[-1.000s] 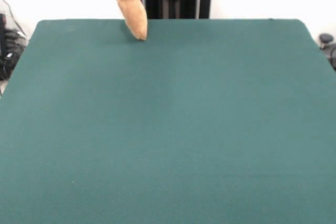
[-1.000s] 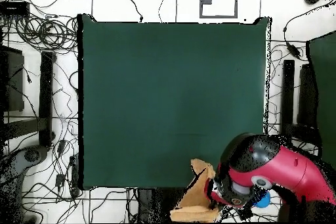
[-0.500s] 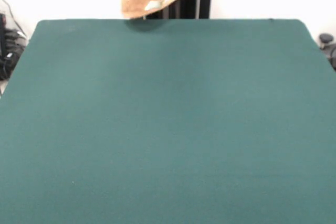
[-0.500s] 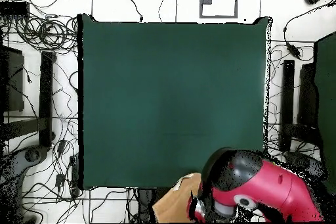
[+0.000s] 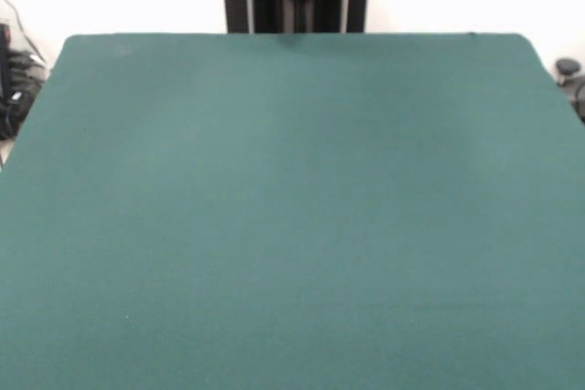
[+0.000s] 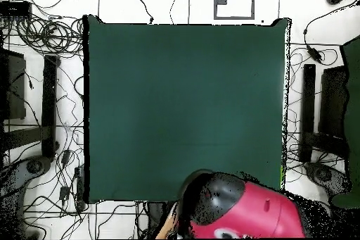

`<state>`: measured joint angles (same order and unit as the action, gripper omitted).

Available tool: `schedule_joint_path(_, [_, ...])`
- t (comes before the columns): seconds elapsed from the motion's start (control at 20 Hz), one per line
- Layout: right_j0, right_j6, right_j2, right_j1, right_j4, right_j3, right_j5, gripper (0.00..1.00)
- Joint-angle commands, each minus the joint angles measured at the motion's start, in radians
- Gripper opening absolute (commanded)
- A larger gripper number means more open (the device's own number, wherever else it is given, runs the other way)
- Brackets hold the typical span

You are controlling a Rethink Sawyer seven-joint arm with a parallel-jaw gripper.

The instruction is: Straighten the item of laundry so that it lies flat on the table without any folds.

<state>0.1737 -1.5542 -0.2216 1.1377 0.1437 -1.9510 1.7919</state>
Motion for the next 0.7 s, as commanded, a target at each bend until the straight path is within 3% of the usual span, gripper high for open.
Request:
schedule_joint_path(0.05, [-0.139, -0.298, -0.011, 0.109, -0.141, -0.124, 0.157, 0.0])
schedule_joint_path(0.3, [-0.235, -0.299, 0.011, 0.101, -0.184, -0.137, 0.111, 0.0])
schedule_joint_path(0.4, [-0.255, -0.241, 0.044, 0.057, -0.2, -0.141, 0.014, 0.0])
schedule_joint_path(0.55, [-0.315, -0.197, 0.054, 0.057, -0.263, -0.183, -0.17, 0.0])
schedule_joint_path(0.7, [-0.384, -0.225, 0.045, 0.088, -0.319, -0.204, -0.215, 0.0])
